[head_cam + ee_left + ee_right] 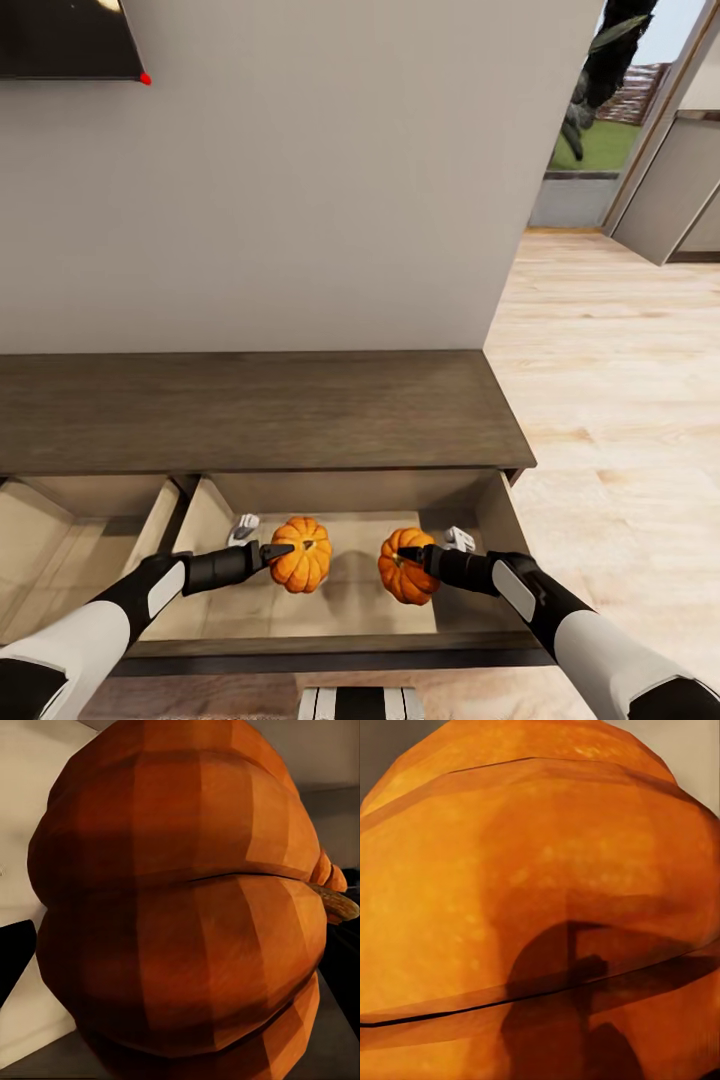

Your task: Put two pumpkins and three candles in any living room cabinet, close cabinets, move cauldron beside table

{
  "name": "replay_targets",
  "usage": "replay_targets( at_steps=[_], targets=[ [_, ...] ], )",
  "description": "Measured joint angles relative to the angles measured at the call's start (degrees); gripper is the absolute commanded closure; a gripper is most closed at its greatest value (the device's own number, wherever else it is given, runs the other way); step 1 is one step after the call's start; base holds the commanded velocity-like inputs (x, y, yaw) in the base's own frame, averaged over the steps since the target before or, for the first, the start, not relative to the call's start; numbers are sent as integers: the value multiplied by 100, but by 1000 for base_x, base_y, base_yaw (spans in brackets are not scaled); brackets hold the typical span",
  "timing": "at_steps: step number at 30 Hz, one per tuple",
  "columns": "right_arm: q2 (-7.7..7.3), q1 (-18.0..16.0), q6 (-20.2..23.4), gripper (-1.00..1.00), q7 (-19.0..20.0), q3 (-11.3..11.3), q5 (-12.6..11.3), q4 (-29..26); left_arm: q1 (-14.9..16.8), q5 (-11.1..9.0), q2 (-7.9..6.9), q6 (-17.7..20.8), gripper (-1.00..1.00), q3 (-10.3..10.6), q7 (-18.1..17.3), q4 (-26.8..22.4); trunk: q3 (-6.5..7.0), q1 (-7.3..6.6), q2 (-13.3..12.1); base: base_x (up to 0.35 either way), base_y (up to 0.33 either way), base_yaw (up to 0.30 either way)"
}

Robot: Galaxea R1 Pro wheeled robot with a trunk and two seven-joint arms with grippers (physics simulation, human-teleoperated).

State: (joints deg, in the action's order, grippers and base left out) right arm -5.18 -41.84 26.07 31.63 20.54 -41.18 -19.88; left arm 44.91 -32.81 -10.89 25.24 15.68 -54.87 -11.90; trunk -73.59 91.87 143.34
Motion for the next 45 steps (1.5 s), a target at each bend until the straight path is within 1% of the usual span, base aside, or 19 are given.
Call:
replay_targets(
  at_steps=[17,24,36,37,40,45],
  targets=[
    [-6,-1,2,100,11,20,-1,-115,0,-10,-19,-1,100,-10,-11,-46,-376,43,23,0,0,0],
    [-16,-5,7,100,-44,7,-1,-344,0,-8,-27,1,100,-13,-11,-55,-531,61,32,0,0,0],
    [-5,-67,-23,100,-74,-3,-2,-338,8,-24,-60,10,100,-39,-11,-58,-532,61,32,0,0,0],
    [-4,-73,-17,100,-93,1,-1,-314,8,-23,-61,9,100,-40,-12,-58,-532,62,32,0,0,0],
    [2,-95,-7,100,-388,6,9,-286,9,-22,-63,9,100,-37,-13,-60,-532,61,32,0,0,0],
    [0,-96,-7,100,-402,20,-3,-338,9,-24,-63,10,100,-39,-5,-155,-532,61,32,0,0,0]
  ],
)
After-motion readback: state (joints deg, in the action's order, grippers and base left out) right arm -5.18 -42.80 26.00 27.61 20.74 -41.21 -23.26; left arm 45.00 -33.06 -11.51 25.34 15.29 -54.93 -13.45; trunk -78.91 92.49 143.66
